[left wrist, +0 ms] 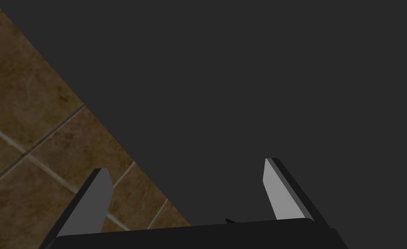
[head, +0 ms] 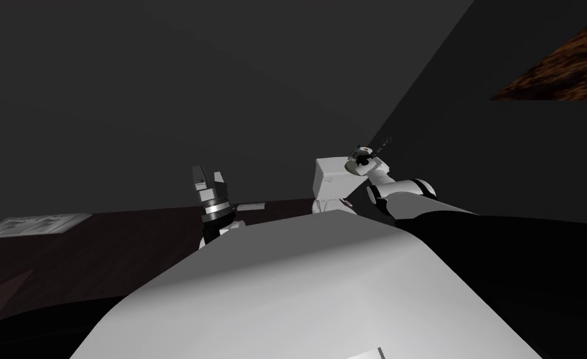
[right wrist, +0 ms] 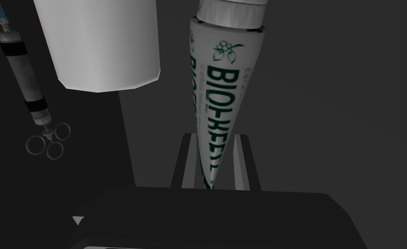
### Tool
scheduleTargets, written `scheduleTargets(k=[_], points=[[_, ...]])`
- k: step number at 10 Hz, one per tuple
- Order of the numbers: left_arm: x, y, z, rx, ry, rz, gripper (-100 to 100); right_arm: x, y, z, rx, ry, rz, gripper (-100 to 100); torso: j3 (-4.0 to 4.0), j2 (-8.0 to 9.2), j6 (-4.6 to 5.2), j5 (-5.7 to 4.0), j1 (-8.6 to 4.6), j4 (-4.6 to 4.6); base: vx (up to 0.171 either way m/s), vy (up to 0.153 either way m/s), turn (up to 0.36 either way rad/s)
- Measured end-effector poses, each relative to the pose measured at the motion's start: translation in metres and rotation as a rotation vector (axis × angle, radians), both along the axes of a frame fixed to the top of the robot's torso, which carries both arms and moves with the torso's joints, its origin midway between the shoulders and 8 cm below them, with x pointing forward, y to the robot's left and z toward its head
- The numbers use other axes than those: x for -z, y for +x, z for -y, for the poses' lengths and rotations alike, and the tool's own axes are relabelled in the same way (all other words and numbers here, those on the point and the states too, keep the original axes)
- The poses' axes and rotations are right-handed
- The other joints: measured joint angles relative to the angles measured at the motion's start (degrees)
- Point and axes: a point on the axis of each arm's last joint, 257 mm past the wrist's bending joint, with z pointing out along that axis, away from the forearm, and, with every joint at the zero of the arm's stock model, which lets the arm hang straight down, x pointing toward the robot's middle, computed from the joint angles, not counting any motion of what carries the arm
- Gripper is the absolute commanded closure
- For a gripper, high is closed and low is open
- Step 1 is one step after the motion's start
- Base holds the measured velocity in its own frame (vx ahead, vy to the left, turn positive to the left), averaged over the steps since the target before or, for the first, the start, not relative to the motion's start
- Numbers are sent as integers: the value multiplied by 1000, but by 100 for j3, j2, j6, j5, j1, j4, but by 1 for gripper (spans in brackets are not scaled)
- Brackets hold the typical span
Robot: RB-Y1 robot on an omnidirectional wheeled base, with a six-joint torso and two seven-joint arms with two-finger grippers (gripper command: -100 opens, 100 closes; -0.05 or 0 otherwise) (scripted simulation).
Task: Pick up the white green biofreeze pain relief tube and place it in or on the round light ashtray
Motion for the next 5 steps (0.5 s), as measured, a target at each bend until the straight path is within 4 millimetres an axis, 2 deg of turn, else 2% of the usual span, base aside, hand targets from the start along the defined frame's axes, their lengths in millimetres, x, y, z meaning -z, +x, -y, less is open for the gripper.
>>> scheduleTargets(k=[3,5], points=[[0,0,0,0,0,0,0,3,17,-18,-18,2,-7,100,-6,-2,-2,-11,0,-11,-33,-18,-45],[0,0,0,0,0,0,0,6,21,-23,-21,5,-12,100,-13,-9,-1,-17,1,-17,-16,-11,-20]])
